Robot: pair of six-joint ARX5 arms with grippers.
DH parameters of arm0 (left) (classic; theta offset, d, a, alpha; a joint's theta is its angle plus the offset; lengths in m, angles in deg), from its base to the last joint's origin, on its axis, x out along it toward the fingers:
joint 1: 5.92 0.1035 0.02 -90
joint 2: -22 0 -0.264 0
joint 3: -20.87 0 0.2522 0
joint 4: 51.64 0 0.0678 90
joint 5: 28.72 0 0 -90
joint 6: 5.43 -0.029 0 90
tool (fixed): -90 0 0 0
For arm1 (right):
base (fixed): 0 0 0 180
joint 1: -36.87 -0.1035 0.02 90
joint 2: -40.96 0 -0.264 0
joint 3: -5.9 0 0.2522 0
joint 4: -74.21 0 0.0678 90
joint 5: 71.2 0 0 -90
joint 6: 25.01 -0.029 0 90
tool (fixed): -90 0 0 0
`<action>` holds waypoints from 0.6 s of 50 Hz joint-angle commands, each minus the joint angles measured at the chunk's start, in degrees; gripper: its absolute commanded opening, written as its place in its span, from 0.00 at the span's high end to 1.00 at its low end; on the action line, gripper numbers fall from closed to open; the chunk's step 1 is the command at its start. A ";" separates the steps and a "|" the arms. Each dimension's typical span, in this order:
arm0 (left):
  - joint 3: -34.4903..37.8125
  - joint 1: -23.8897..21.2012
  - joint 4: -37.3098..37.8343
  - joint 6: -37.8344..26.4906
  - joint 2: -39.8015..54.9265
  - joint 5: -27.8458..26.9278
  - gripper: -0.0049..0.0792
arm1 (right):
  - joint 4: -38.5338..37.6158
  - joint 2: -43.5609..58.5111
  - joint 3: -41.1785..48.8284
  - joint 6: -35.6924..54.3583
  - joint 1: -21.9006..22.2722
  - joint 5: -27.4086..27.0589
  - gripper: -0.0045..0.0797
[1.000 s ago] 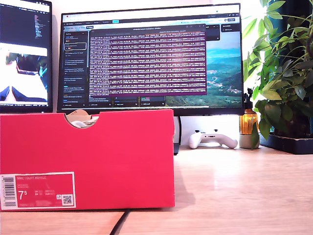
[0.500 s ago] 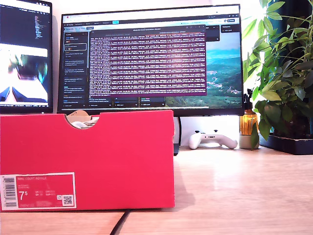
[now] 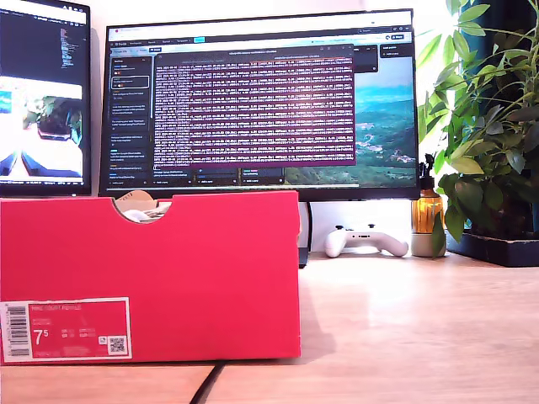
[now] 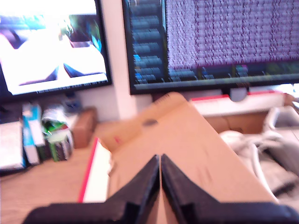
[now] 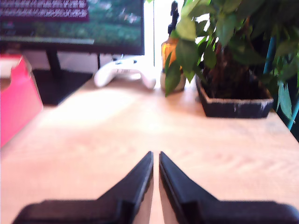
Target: Pack the white shoes by picking the first shoe and placing it inside the red shoebox, left side, then picking and rotating the second shoe and placing it in the shoebox
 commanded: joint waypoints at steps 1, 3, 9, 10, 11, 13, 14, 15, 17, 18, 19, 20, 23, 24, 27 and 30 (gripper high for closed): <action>0.68 0.17 -0.24 -0.20 -0.66 -0.04 0.96 | 0.59 -2.40 1.64 0.48 -0.26 -0.13 0.96; 0.66 0.17 -0.15 -0.81 -0.66 -0.09 0.96 | 2.67 -3.96 1.66 0.96 -0.24 -0.13 0.96; 0.68 0.17 -0.39 -0.83 -0.66 -0.07 0.96 | 7.08 -8.61 1.64 1.55 -0.22 0.00 0.96; 0.68 0.17 -0.33 -0.83 -0.66 -0.07 0.96 | 7.82 -9.44 1.64 1.46 -0.22 0.00 0.96; 0.68 0.17 -0.26 -0.83 -0.66 -0.07 0.96 | 8.59 -10.19 1.64 1.46 -0.24 0.00 0.96; 0.68 0.17 0.00 -0.83 -0.66 -0.04 0.96 | 10.51 -12.13 1.64 1.22 -0.22 0.00 0.96; 0.68 0.20 0.13 -0.83 -0.66 0.00 0.96 | 11.69 -13.07 1.64 1.20 -0.24 0.00 0.96; 0.68 0.20 0.39 -0.83 -0.66 0.00 0.96 | 12.94 -14.08 1.64 1.22 -0.24 0.00 0.96; 0.68 0.20 0.74 -0.83 -0.66 0.00 0.96 | 15.10 -15.98 1.64 1.20 -0.24 -0.04 0.96; 0.68 0.20 0.85 -0.85 -0.66 0.00 0.96 | 16.15 -17.22 1.64 1.18 -0.24 -0.04 0.96; 0.68 0.20 0.98 -0.85 -0.66 0.00 0.96 | 17.20 -18.27 1.64 1.18 -0.24 -0.04 0.96; 0.68 0.20 1.07 -0.85 -0.66 0.00 0.96 | 18.05 -19.21 1.64 1.09 -0.24 -0.04 0.96; 0.68 0.20 1.22 -0.85 -0.66 0.00 0.96 | 21.40 -22.51 1.64 0.63 -0.24 -0.11 0.96; 0.68 0.20 1.25 -0.85 -0.66 0.00 0.96 | 22.84 -23.80 1.64 0.63 -0.24 -0.35 0.96; 0.68 0.20 1.25 -0.85 -0.66 0.04 0.96 | 26.21 -27.28 1.64 0.20 -0.24 -2.10 0.96; 0.68 0.20 1.29 -0.83 -0.66 0.35 0.96 | 29.44 -30.53 1.55 -0.48 -0.24 -3.78 0.96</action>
